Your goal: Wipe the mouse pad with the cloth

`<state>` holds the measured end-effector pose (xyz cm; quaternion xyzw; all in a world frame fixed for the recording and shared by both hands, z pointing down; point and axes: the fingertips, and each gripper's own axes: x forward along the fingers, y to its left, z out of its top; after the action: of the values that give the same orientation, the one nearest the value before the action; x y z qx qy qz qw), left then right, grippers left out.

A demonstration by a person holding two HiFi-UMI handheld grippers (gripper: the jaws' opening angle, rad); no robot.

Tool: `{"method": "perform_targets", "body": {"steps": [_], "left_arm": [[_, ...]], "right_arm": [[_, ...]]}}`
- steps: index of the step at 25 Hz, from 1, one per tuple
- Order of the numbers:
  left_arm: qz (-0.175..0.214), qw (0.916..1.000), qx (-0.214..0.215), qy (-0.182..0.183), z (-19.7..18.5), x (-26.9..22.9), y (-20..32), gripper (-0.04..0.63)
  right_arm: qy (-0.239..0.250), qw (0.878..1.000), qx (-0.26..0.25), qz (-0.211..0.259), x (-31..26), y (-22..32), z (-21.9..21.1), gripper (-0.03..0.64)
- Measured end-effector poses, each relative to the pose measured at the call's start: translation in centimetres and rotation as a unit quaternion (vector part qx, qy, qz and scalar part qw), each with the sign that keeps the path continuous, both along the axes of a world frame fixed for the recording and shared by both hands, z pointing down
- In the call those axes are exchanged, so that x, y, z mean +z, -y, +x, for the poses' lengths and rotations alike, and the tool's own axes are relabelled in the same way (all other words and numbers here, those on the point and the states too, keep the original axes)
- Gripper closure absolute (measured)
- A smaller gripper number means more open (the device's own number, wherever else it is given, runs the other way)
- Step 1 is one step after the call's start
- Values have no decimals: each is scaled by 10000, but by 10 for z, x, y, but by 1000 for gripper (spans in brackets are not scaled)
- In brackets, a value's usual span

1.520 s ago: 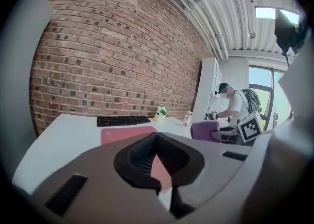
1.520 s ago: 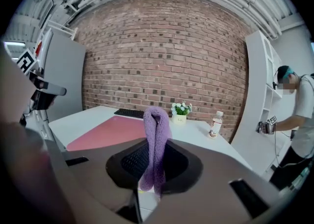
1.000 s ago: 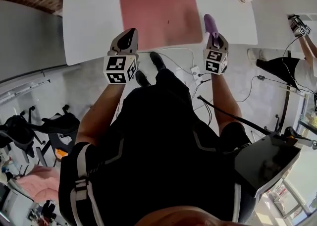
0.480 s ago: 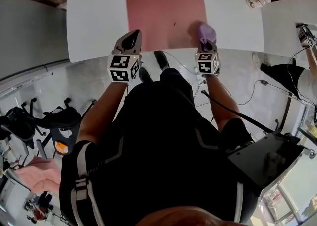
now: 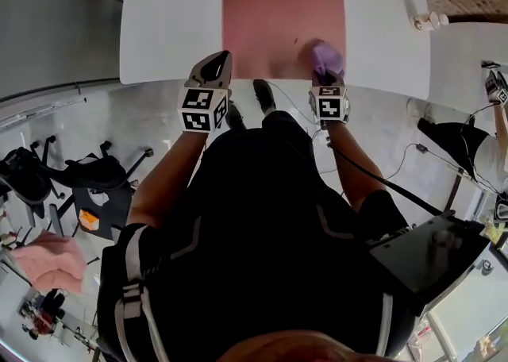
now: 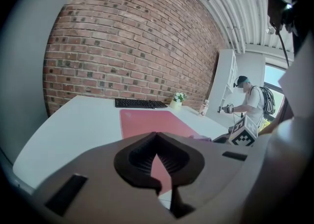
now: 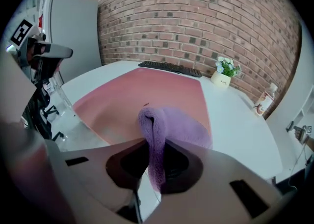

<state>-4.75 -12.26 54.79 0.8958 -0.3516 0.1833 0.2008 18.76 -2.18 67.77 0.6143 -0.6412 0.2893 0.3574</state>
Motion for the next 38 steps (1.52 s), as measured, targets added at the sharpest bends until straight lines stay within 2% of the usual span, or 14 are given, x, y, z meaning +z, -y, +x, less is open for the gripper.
{"method": "perform_targets", "body": {"steps": [9,17,20,24,30,34,38], "left_arm": [[-48,9995,-320,7,-22,1,-2,591],[-32,9978,-651,94,-38,-1,-1,591],[-44,9972,-737,81,-40,-2,-1,591],[-146,9944,-1036,-149,-50,-10,0,591],[-78,9918,-1276,-34,-66,-15,-5,591],[-116,9892,-1457,-55,-79,-18,-8,591],[-47,9868,-1620,-42,-90,-26,-9,591]], "right_arm": [[660,9964,-495,-180,-2,18,-54,558],[1188,9869,-1041,-319,-6,42,-107,558],[1262,9828,-1294,-378,-5,48,-126,558],[1337,9783,-1528,-413,-4,54,-149,558],[1513,9703,-1813,-518,-6,62,-181,558],[1874,9631,-1815,-659,-8,68,-208,558],[1924,9569,-2045,-746,-8,72,-230,558]]}}
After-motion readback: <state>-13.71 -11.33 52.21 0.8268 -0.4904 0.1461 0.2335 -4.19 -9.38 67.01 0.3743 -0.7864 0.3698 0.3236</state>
